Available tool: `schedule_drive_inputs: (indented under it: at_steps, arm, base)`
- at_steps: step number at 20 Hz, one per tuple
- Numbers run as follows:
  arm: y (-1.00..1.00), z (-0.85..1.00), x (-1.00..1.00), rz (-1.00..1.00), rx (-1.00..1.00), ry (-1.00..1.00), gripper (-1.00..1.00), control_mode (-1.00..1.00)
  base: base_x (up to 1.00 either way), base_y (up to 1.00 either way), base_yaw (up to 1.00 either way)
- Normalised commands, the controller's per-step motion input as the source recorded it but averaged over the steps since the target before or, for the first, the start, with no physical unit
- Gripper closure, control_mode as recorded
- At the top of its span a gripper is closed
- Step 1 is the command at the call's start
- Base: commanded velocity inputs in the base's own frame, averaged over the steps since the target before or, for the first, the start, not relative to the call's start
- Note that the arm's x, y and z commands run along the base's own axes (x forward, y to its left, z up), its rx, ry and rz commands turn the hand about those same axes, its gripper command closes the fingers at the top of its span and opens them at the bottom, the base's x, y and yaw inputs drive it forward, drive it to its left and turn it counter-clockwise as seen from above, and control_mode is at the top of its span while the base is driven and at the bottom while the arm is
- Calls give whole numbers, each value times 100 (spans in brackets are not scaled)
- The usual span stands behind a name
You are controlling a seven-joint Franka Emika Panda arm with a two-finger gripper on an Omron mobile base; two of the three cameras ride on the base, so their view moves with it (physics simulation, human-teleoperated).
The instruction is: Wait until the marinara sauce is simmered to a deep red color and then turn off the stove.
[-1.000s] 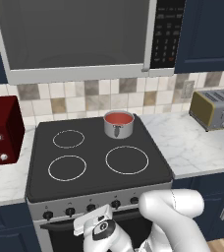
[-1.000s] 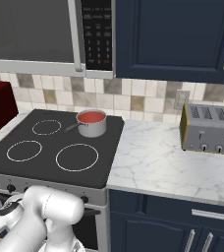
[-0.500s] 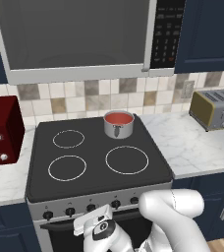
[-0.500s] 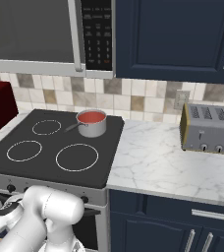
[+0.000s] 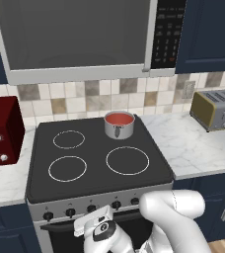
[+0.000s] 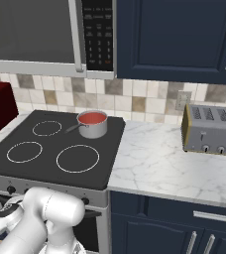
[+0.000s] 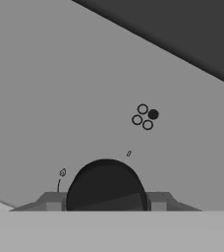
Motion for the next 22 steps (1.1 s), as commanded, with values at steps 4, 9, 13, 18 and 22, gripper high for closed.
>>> schedule_drive_inputs:
  at_steps: [4, 9, 13, 18, 22]
  arm:
    - [0, 0, 0, 0, 0, 0, 100, -100]
    - [0, -1, -2, 0, 1, 0, 100, -100]
    - [-4, 0, -4, 0, 8, 0, 100, -100]
    - [-1, 0, 0, 0, 12, 0, 100, -100]
    - [0, 0, 0, -3, 13, 0, 100, -100]
  base:
    - [0, 0, 0]
    - [0, 0, 0]
    - [0, 0, 0]
    - [0, 0, 0]
    - [0, 0, 0]
